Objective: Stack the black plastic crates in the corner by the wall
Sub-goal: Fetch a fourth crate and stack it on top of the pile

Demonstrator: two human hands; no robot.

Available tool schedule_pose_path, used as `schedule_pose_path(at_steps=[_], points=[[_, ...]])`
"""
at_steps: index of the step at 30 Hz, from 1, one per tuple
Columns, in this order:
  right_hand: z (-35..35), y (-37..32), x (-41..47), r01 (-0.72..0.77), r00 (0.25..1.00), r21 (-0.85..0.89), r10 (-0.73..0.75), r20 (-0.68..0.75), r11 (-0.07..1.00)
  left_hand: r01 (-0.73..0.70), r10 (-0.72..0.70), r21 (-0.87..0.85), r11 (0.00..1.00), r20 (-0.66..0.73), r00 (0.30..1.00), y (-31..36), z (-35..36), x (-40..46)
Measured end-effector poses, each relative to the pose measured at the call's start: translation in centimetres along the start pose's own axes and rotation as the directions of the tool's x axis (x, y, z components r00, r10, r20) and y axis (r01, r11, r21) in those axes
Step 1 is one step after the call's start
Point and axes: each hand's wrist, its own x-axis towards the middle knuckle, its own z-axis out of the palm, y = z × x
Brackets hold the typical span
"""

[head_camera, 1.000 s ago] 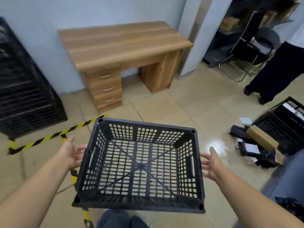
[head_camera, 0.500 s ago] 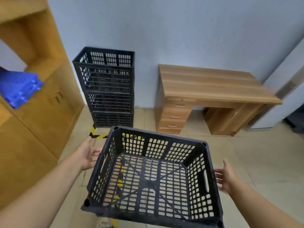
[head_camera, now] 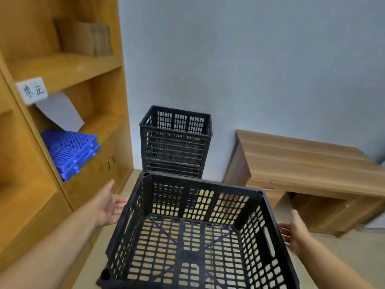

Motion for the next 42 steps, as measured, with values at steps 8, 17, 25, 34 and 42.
schedule_pose_path(at_steps=[8,17,25,34,42], points=[[7.6,-11.8,2.8,0.067,0.997,0.065,-0.07,0.043,0.996,-0.143,0.143,-0.063,0.988,-0.006,0.99,12.4,0.1,3.1],[13.1,-26.4,9.3,0.161,0.979,0.118,-0.173,0.104,0.98,-0.278,0.271,-0.14,0.95,-0.069,0.96,25.7,3.1,6.8],[17.6,-40.1,12.2,0.25,0.946,0.159,-0.276,0.17,0.955,-0.362,0.346,-0.154,0.919,-0.121,0.93,36.9,4.2,8.5],[24.9,-48.0,15.9,0.309,0.928,0.223,-0.345,0.143,0.924,-0.371,0.351,-0.132,0.919,-0.154,0.924,45.8,4.8,14.7],[32.2,-53.8,18.7,0.338,0.93,0.282,-0.364,0.044,0.898,-0.389,0.377,-0.091,0.917,-0.121,0.918,55.6,2.5,23.0]])
